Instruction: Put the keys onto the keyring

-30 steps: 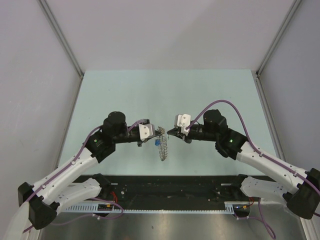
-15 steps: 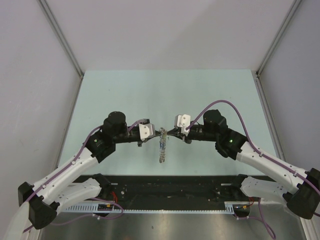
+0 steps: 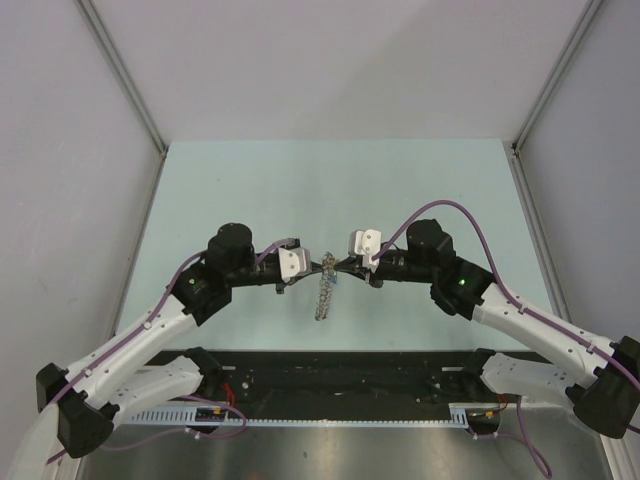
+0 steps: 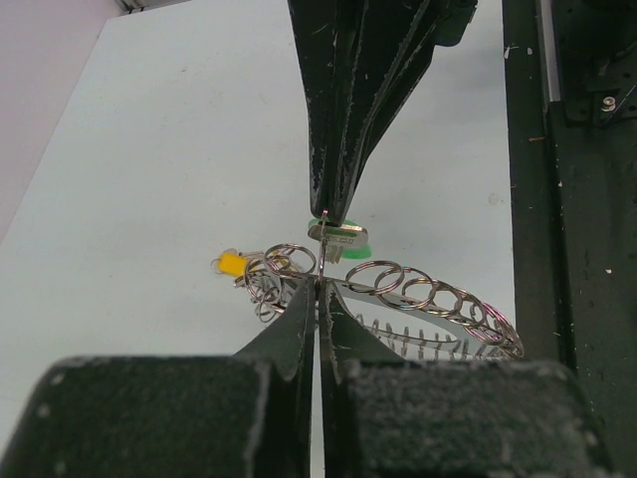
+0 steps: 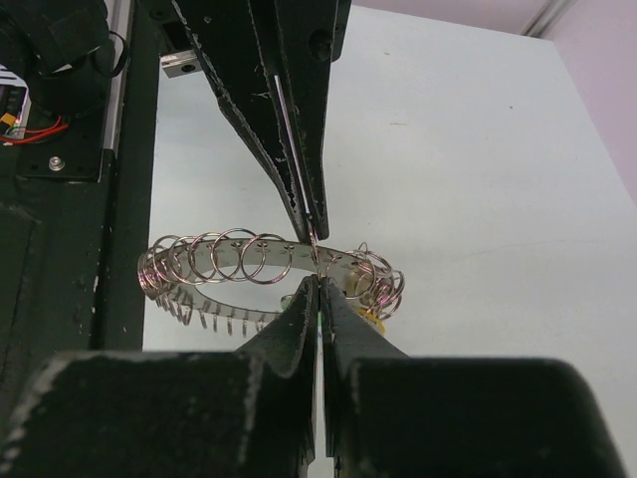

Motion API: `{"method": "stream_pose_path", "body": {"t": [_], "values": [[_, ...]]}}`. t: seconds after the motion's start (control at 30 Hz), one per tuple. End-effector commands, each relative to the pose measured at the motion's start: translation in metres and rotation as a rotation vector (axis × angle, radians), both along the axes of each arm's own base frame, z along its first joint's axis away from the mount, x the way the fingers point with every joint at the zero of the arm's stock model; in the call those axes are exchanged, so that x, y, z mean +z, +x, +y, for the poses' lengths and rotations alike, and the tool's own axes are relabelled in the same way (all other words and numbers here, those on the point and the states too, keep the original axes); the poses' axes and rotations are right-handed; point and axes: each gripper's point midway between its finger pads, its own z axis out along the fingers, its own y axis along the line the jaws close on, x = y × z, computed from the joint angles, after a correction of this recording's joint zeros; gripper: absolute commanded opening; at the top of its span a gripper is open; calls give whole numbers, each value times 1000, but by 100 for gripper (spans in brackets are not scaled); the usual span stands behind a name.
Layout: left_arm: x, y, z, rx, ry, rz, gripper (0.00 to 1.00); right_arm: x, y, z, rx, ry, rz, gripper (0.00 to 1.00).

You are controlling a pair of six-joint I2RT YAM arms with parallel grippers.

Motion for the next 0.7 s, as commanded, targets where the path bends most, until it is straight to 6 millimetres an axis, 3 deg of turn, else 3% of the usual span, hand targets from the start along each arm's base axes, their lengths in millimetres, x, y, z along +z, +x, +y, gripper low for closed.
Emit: {"method": "stream_pose_path", "body": {"t": [0.0,0.67], "values": [[19,-3,-7,-37,-58,-41,1,15,-3,3,21,44,-40,0],[19,-4,-9,-41,-57,-39,1,15,-5,4,37,45,-42,0]]}}
